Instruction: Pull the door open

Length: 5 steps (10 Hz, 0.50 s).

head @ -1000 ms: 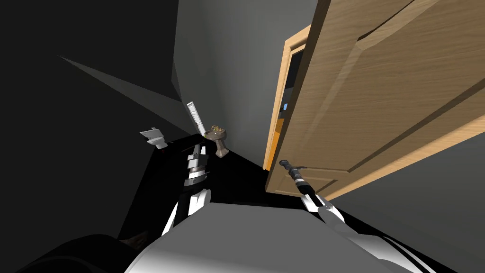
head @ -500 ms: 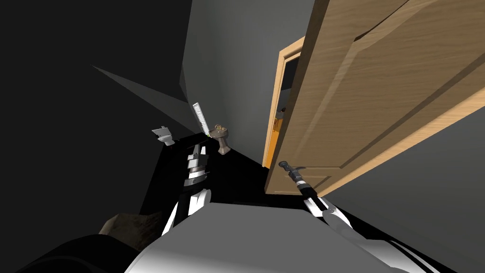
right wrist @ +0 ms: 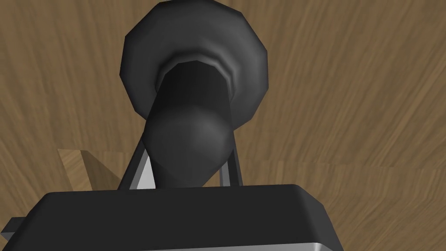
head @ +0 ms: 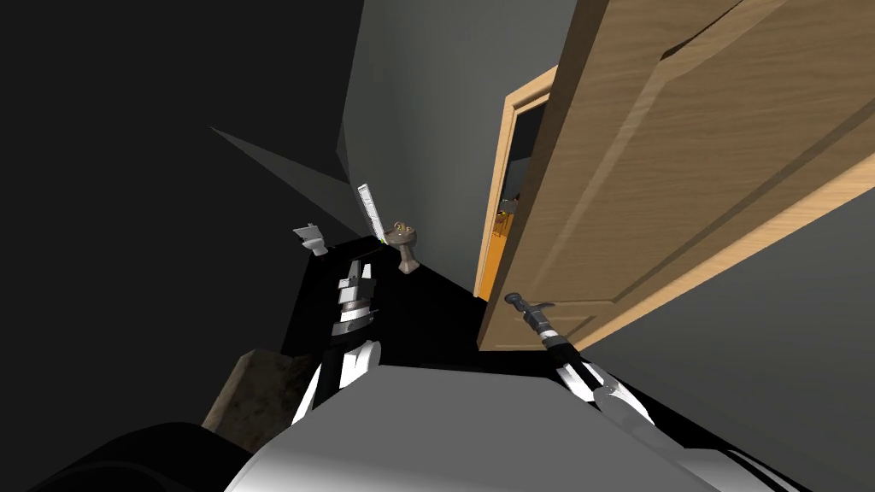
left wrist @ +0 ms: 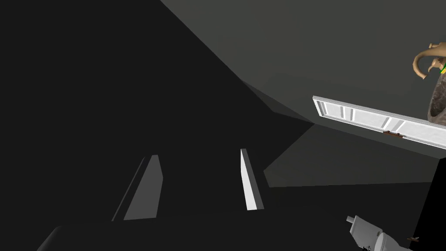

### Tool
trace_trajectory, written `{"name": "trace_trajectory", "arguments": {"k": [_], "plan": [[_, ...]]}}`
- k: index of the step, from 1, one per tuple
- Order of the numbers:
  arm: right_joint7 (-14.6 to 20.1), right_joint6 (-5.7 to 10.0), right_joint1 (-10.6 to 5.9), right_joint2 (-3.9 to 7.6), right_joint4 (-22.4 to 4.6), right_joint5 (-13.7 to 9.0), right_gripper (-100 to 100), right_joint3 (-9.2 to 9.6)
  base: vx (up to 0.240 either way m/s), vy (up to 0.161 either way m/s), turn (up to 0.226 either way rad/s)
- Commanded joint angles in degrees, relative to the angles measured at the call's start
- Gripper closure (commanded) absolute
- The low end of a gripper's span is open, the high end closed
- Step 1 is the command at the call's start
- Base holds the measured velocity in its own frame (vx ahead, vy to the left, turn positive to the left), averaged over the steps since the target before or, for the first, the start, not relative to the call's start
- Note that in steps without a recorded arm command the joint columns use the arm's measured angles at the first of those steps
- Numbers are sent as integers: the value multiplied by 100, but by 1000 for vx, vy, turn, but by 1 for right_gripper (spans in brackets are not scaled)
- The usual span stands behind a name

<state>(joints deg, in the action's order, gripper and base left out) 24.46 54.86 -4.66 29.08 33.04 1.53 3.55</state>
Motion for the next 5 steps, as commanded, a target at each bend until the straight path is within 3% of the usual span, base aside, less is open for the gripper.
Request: {"name": "trace_trajectory", "arguments": {"k": [1,5], "plan": [[63,161,111,62,-20,29,100,45,-173,-66,89],[257,513,387,265,55,88,100,147,-157,-84,115]]}}
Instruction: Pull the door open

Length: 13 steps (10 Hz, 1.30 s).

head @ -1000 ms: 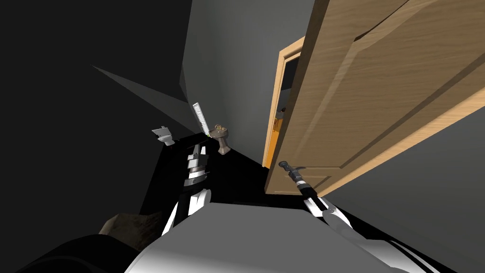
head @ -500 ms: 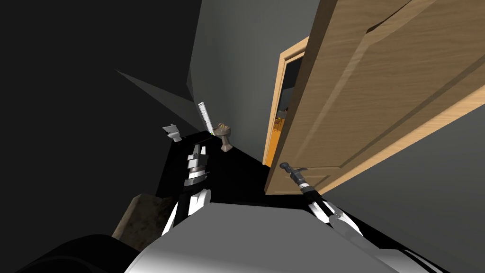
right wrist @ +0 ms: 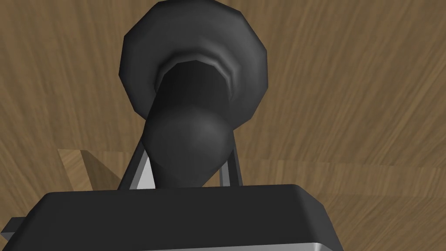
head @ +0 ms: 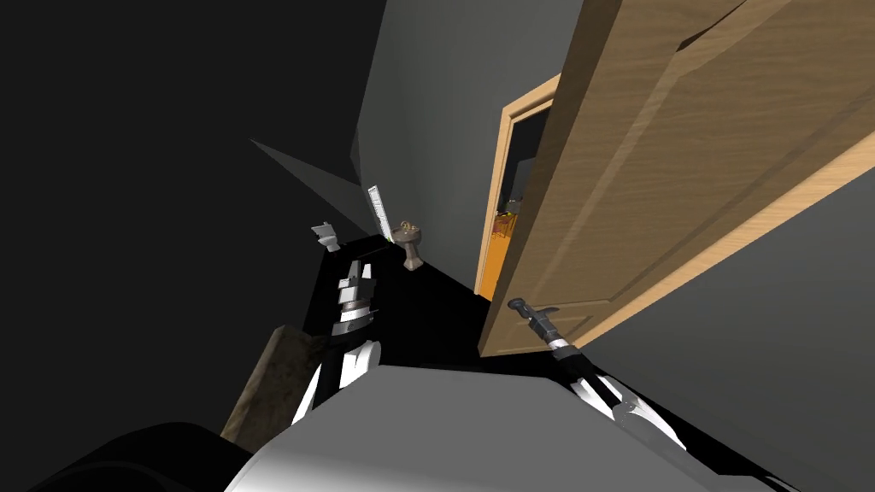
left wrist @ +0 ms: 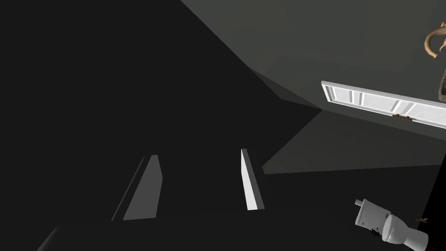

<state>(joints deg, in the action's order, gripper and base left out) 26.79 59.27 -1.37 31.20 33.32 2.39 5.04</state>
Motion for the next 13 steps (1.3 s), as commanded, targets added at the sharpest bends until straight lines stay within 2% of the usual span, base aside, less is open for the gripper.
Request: {"name": "trace_trajectory", "arguments": {"k": [1,2,3,13], "plan": [[76,165,130,106,47,18,100,24,-178,-114,127],[48,93,77,41,33,17,100,29,-78,-45,36],[93,252,136,80,-31,31,100,57,-136,-51,185],[252,913,338,327,-342,55,100,104,-168,-74,132]]}}
